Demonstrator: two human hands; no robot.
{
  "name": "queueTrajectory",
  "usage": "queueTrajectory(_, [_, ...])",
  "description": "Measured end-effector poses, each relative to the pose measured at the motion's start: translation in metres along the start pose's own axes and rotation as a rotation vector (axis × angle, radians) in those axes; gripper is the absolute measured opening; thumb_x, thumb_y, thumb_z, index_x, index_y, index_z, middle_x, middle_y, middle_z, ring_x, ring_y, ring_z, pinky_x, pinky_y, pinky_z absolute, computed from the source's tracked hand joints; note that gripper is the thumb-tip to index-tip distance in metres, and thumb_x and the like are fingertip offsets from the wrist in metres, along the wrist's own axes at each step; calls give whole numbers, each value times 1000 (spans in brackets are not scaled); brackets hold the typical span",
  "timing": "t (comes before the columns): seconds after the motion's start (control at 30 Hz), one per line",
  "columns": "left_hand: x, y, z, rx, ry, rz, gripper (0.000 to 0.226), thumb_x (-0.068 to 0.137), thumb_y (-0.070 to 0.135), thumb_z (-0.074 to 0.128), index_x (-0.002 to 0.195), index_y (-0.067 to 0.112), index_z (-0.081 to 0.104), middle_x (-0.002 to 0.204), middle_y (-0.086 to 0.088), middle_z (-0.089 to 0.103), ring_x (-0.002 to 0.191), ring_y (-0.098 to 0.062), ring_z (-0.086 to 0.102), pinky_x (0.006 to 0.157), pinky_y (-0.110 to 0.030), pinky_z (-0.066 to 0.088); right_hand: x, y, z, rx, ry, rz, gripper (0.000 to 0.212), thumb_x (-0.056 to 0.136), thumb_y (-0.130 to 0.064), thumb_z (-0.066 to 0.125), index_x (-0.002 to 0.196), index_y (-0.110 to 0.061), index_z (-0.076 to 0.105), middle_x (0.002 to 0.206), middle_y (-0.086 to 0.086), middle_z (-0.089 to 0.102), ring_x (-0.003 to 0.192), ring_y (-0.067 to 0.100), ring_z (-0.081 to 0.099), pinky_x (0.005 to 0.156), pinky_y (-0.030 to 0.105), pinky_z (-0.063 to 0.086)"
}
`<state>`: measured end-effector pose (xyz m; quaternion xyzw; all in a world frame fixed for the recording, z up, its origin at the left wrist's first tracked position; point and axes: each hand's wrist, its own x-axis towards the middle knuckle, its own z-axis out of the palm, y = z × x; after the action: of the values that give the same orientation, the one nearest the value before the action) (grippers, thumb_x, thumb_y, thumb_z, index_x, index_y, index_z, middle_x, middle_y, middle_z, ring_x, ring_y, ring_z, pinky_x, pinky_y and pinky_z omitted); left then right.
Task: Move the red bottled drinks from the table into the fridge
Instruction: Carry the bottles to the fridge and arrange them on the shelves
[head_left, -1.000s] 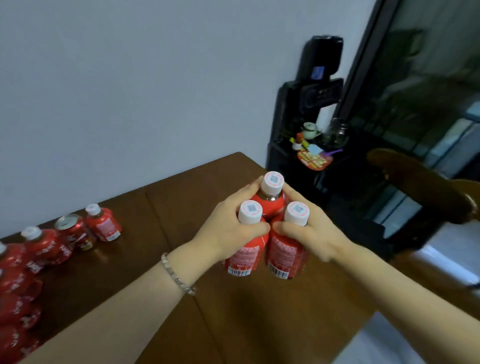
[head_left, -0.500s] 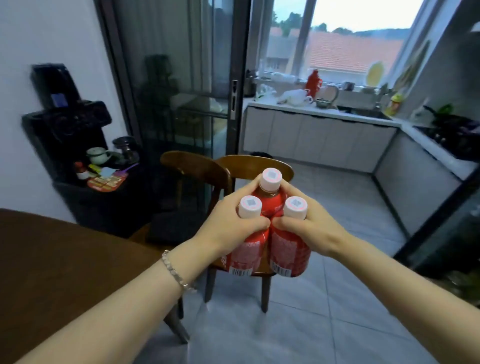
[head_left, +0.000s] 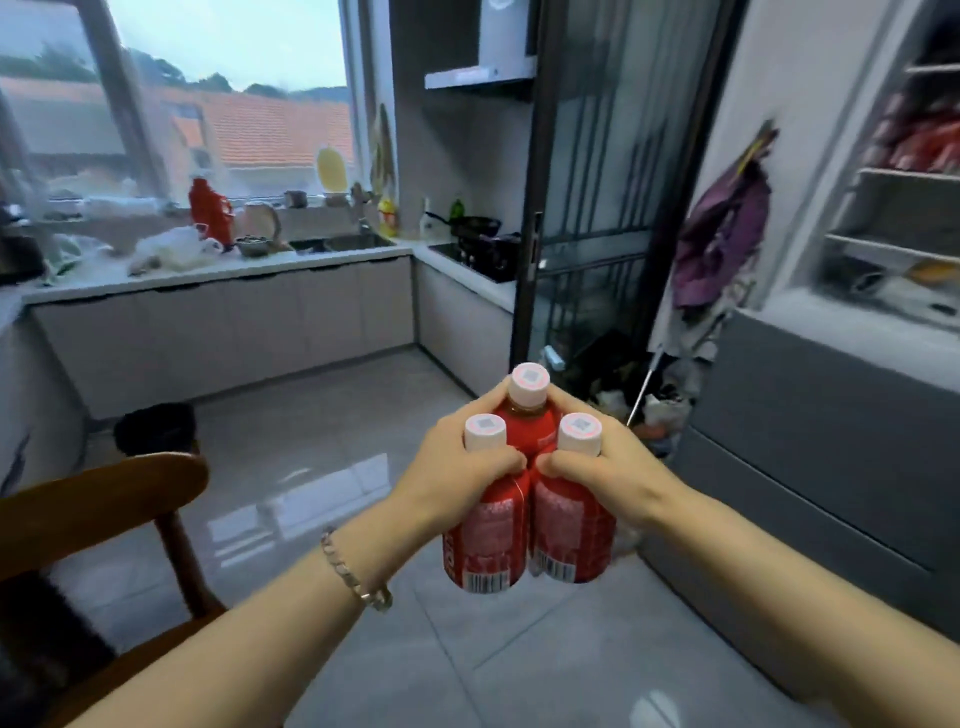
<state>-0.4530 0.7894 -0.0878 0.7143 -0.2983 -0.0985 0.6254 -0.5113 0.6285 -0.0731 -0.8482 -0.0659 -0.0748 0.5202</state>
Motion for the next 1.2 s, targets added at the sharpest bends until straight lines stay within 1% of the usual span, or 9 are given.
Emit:
queueTrajectory(0.07, [51, -1, 18, -6, -105, 10, 70, 60, 14, 60, 127, 38, 56, 102, 4, 72, 89, -10, 64, 86, -37, 52, 16, 16, -35, -16, 87, 45, 74, 64, -27, 62, 130, -54, 43, 114, -5, 68, 106, 18, 62, 99, 47, 45])
queueTrajectory(0.17, [120, -2, 53, -22, -261, 47, 68, 62, 15, 59, 122, 47, 56, 101, 2, 71, 90, -13, 64, 88, -42, 52, 31, 38, -85, -65, 209, 125, 71, 66, -21, 60, 130, -50, 45, 112, -7, 68, 102, 12, 63, 95, 41, 47])
queueTrajectory(0.3, [208, -1, 115, -25, -461, 122, 69, 66, 11, 58, 130, 35, 53, 109, -1, 70, 102, -23, 64, 93, -44, 50, 41, 70, -159, -106, 387, 209, 75, 63, -31, 60, 132, -53, 41, 113, -10, 67, 106, 15, 62, 97, 47, 46])
queueTrajectory(0.4, [268, 0, 179, -74, -586, 179, 61, 66, 12, 59, 121, 37, 58, 106, -6, 69, 97, -23, 64, 93, -51, 48, 40, 100, -222, -123, 509, 259, 75, 60, -36, 59, 130, -55, 42, 114, -12, 67, 106, 14, 62, 97, 47, 46])
queueTrajectory(0.53, [330, -1, 245, -96, -666, 208, 63, 67, 14, 59, 118, 50, 57, 103, 0, 71, 97, -24, 65, 92, -50, 50, 44, 135, -292, -180, 584, 278, 63, 64, -31, 60, 115, -64, 47, 108, -9, 68, 101, 16, 64, 96, 49, 47])
queueTrajectory(0.7, [421, 12, 332, -112, -711, 259, 61, 62, 23, 61, 120, 44, 57, 100, -2, 71, 91, -21, 65, 90, -52, 49, 64, 169, -399, -210, 605, 269, 60, 68, -26, 59, 106, -71, 45, 106, -8, 69, 96, 13, 65, 94, 44, 49])
queueTrajectory(0.87, [525, 33, 417, -176, -748, 282, 64, 65, 14, 58, 116, 52, 55, 100, -1, 72, 86, -13, 65, 82, -36, 52, 96, 206, -517, -218, 679, 258, 58, 67, -21, 59, 103, -67, 50, 104, -13, 69, 95, 11, 65, 91, 40, 51])
queueTrajectory(1.0, [598, 40, 465, -170, -748, 353, 68, 65, 15, 58, 121, 53, 53, 105, 4, 71, 94, -16, 67, 87, -37, 53, 126, 238, -589, -225, 749, 250, 59, 66, -23, 61, 114, -55, 49, 104, -12, 68, 94, 8, 65, 85, 32, 52])
queueTrajectory(1.2, [707, 43, 533, -158, -777, 455, 71, 65, 18, 58, 125, 55, 45, 103, 14, 70, 92, -5, 66, 81, -21, 51, 169, 290, -685, -271, 867, 201, 74, 68, -17, 60, 135, -44, 42, 111, -16, 68, 100, 4, 64, 87, 23, 50])
